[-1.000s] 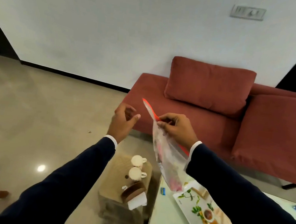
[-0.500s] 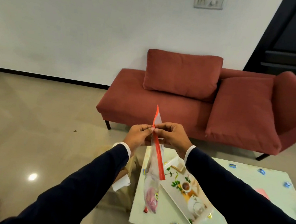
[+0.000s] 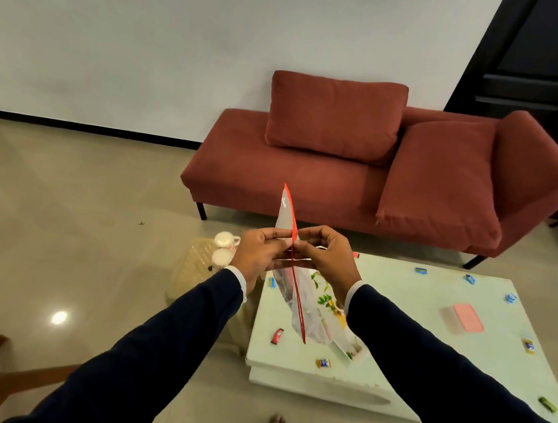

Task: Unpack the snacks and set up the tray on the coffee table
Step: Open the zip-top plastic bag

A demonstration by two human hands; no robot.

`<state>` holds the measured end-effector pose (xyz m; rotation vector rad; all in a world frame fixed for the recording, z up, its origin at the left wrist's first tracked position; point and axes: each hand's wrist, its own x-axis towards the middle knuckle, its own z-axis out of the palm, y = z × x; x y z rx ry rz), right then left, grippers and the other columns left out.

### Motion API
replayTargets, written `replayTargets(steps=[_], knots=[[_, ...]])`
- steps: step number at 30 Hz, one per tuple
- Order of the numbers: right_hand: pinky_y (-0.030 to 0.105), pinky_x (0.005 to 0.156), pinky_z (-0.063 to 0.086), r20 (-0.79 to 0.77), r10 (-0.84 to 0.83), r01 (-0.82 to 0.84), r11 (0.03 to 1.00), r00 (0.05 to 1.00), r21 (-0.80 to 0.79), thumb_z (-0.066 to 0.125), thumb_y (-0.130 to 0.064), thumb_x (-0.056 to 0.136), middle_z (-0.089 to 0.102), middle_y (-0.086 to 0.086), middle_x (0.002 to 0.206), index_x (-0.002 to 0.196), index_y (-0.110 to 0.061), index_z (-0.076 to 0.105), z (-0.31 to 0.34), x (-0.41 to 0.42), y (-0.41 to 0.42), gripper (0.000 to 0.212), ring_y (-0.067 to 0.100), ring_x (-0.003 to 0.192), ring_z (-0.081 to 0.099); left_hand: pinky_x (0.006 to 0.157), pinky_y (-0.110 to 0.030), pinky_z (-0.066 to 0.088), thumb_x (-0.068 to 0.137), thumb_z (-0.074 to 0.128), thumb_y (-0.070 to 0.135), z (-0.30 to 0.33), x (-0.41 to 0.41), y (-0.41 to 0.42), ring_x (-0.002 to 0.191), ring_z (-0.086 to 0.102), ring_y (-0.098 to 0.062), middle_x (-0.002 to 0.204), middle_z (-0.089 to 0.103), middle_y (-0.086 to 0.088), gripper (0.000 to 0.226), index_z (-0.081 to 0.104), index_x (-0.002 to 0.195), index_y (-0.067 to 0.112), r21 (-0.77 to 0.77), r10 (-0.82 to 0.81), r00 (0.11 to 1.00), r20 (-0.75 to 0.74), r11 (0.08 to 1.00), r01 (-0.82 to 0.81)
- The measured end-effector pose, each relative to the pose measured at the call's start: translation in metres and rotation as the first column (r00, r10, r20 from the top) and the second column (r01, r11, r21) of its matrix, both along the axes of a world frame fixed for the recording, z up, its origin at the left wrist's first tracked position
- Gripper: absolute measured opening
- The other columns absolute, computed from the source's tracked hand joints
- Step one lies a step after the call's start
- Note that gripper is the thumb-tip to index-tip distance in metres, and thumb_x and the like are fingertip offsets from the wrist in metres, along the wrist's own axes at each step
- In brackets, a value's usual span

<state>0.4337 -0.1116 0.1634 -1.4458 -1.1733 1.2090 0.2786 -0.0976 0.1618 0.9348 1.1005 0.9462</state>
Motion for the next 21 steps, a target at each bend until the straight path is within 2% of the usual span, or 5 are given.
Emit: replayTargets(steps=[5,10,14,17,21], knots=[[0.036,0.081,0.064,0.093,-0.034,0.032,0.999,0.995,0.025,0.071,-0.015,0.092,0.077,0.005,0.099,0.111,-0.011,0.077,-0.004,0.001,-0.057,0.020,0.021,0.090,0.075,0.071,-0.031,0.065,0.097,0.066,0.002,-0.012,0.002,-0.050,0.093,0.080,-0.031,0.101,0.081,-0.018,0.017,0.076,0.111,0.001,-0.050,0.003,0.999,0.042,0.999,-0.001],[0.041,0.085,0.063,0.042,-0.075,0.074,0.997,0.996,0.020,0.070,-0.011,0.093,0.078,0.008,0.101,0.113,-0.008,0.077,-0.004,0.022,-0.102,0.021,0.023,0.089,0.076,0.071,-0.032,0.065,0.094,0.072,0.005,-0.014,0.021,-0.088,0.092,0.080,-0.032,0.100,0.080,-0.019,0.012,0.076,0.104,0.000,-0.116,-0.017,0.994,0.108,0.993,0.030],[0.037,0.086,0.063,0.064,-0.063,0.061,0.997,0.996,0.037,0.071,-0.013,0.093,0.079,0.007,0.100,0.112,-0.009,0.077,0.000,0.045,-0.125,0.021,0.025,0.092,0.076,0.070,-0.031,0.064,0.093,0.074,0.008,-0.009,0.038,-0.106,0.091,0.080,-0.034,0.102,0.079,-0.022,0.019,0.074,0.108,-0.004,-0.140,-0.048,0.990,0.133,0.988,0.067],[0.043,0.090,0.061,0.038,-0.039,0.037,0.999,0.999,0.038,0.070,-0.012,0.093,0.079,0.008,0.101,0.113,-0.008,0.077,0.004,0.068,-0.135,0.022,0.025,0.092,0.076,0.072,-0.032,0.065,0.094,0.073,0.008,-0.002,0.058,-0.118,0.093,0.079,-0.034,0.105,0.079,-0.023,0.021,0.074,0.110,-0.005,-0.129,-0.053,0.991,0.125,0.989,0.069],[0.043,0.092,0.061,0.040,0.018,-0.020,0.998,0.999,0.066,0.068,-0.012,0.094,0.078,0.007,0.103,0.115,-0.008,0.076,0.007,0.111,-0.150,0.023,0.022,0.093,0.076,0.073,-0.034,0.066,0.094,0.073,0.008,0.007,0.098,-0.136,0.093,0.079,-0.035,0.103,0.079,-0.021,0.012,0.076,0.103,0.000,-0.090,-0.041,0.997,0.061,0.995,0.047]])
